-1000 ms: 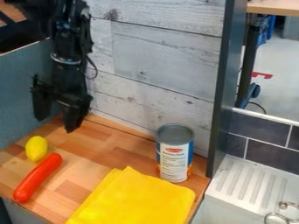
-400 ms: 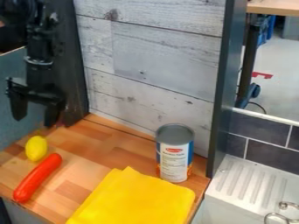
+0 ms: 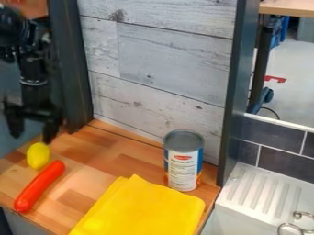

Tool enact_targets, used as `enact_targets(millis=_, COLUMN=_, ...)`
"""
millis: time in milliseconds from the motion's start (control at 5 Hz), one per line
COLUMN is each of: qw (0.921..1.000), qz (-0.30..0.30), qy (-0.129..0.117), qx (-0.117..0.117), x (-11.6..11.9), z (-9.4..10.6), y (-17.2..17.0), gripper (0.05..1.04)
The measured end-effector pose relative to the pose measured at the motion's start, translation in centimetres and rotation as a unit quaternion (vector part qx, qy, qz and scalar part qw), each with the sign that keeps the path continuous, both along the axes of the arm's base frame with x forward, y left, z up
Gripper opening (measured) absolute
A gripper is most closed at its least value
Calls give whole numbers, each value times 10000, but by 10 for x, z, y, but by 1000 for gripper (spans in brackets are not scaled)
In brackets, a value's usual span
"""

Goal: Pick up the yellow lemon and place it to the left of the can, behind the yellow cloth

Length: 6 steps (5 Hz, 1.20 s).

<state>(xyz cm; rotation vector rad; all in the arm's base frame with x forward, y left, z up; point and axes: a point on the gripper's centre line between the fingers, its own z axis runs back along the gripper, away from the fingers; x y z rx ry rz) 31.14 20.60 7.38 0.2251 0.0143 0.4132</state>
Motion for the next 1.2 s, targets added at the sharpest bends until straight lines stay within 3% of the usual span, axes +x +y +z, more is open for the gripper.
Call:
enact_targets(millis=400, qw=9985, qz=525, qy=97, qx=-133, x=9, z=-22, y=3, gripper=999)
enact_targets(millis=600, qw=9980, qz=610, qy=67, qx=-124, x=14, z=-23, y=6, gripper=999)
enact_targets(millis=800, qw=9972, qz=712, qy=128, qx=-201, x=9, z=-35, y=15, gripper=999)
enact_targets(millis=1200, qw=9940, qz=1051, qy=-68, qx=-304, x=7, z=-41, y=33, gripper=999)
